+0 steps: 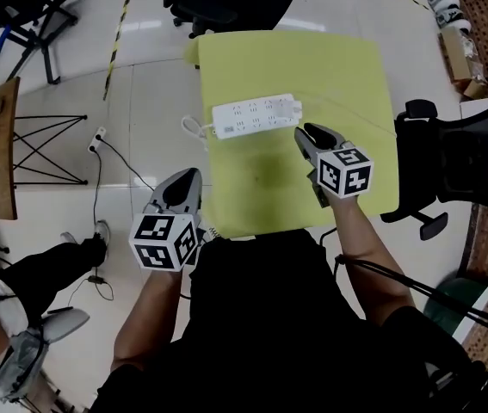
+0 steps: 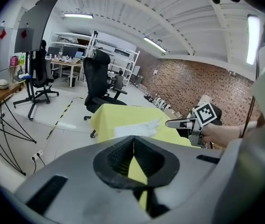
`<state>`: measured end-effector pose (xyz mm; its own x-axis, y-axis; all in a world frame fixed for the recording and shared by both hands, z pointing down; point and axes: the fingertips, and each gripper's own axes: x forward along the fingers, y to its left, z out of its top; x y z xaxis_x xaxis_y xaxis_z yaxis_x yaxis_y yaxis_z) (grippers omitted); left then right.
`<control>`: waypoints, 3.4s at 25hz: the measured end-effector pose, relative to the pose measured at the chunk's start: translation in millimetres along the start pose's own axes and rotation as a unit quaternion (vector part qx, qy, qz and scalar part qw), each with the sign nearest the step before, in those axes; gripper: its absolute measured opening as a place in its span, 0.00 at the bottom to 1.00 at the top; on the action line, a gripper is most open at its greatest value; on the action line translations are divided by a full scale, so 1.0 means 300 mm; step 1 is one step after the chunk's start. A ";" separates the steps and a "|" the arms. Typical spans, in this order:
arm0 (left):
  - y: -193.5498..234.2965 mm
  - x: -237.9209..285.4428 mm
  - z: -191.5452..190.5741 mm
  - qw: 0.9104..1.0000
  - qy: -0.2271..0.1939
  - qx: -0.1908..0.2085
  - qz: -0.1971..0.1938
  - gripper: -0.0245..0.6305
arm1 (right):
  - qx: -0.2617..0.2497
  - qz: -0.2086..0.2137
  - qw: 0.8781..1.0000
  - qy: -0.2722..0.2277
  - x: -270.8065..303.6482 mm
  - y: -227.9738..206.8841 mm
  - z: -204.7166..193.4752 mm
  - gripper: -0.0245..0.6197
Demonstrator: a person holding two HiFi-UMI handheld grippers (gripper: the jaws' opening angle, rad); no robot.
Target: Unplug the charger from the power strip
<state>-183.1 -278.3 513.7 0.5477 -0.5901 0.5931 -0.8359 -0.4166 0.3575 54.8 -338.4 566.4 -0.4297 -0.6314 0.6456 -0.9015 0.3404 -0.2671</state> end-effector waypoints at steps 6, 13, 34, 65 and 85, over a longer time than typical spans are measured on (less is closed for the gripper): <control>-0.029 0.044 -0.034 1.000 0.023 -0.001 0.008 0.05 | 0.014 0.010 1.000 0.016 0.078 -0.063 -0.023 0.28; -0.037 0.050 -0.053 0.999 0.038 -0.019 0.018 0.05 | 0.010 0.020 0.999 0.030 0.155 -0.080 -0.012 0.34; -0.003 -0.010 -0.077 0.998 0.033 -0.042 0.041 0.05 | -0.043 -0.028 0.998 0.027 0.219 -0.123 0.043 0.28; 0.083 -0.249 -0.117 1.000 -0.013 -0.010 -0.016 0.05 | -0.036 0.027 0.995 0.085 -0.004 0.343 -0.249 0.26; 0.039 -0.329 -0.213 0.998 0.021 0.035 -0.056 0.05 | 0.172 0.108 0.972 0.118 -0.010 0.637 -0.616 0.26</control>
<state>-249.3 -180.7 505.4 0.6352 -0.5083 0.5816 -0.7636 -0.5263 0.3741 -106.8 -142.5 645.6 -0.6232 -0.3794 0.6839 -0.7734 0.1690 -0.6110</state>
